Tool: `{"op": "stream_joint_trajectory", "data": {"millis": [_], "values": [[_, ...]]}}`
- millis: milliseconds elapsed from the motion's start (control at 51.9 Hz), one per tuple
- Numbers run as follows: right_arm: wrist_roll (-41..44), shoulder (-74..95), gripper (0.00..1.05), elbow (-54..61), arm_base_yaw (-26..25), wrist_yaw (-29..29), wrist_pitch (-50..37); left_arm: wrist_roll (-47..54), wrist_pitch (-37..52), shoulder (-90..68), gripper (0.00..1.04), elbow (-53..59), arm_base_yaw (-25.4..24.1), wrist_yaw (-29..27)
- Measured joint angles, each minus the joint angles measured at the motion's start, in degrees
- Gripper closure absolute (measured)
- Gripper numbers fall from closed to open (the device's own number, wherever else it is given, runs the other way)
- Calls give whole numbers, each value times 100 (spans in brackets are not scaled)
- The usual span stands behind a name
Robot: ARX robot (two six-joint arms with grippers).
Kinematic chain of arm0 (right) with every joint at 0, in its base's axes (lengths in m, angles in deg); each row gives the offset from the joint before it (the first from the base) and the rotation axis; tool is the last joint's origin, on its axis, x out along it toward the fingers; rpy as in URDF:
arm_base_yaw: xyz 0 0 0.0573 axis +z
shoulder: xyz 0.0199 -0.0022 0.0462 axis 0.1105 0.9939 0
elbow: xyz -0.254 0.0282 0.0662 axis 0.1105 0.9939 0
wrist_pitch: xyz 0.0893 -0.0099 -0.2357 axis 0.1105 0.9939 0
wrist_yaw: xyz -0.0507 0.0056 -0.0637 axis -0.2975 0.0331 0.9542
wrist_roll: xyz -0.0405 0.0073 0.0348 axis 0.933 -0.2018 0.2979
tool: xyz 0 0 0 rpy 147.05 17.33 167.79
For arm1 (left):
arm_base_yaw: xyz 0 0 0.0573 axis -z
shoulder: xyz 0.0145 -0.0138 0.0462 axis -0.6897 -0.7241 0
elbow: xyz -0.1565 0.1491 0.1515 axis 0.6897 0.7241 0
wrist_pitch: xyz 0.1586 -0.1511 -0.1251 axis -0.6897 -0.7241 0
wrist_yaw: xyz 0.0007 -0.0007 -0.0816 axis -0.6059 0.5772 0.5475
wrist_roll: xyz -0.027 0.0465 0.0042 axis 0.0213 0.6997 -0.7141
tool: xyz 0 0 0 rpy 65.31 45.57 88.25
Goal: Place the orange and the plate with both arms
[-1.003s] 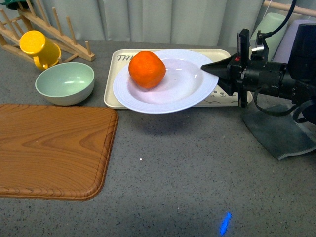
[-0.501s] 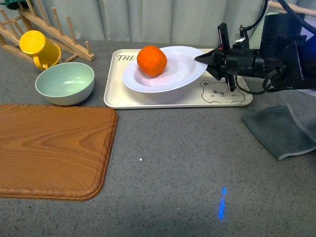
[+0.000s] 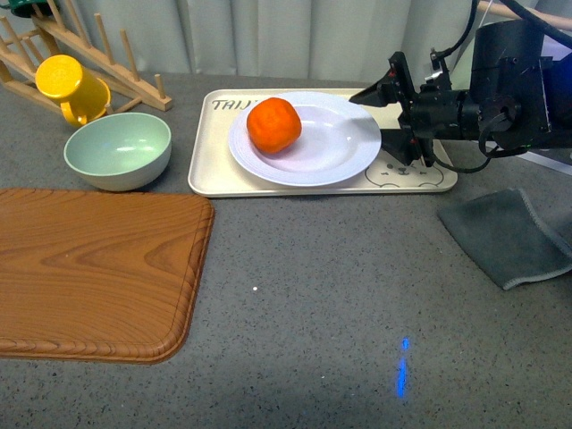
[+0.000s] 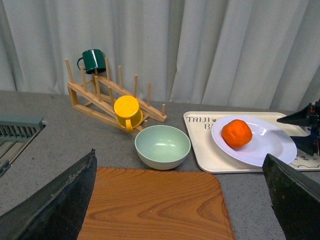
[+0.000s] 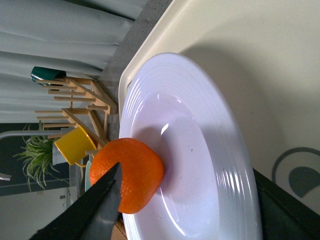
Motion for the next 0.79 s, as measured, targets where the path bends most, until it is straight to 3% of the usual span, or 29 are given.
{"op": "stream_joint_trajectory", "data": {"millis": [193,482,791], "values": [[647,-575,7,501,-13,46,44,0,0,0,6,0,0,0],[1241,-1781,9,1375,63,334,-192,0,0,0,6,0,0,0],[2863,-3501,9,3582,77,1950,-363,0,0,0,6,0,0,0]]}}
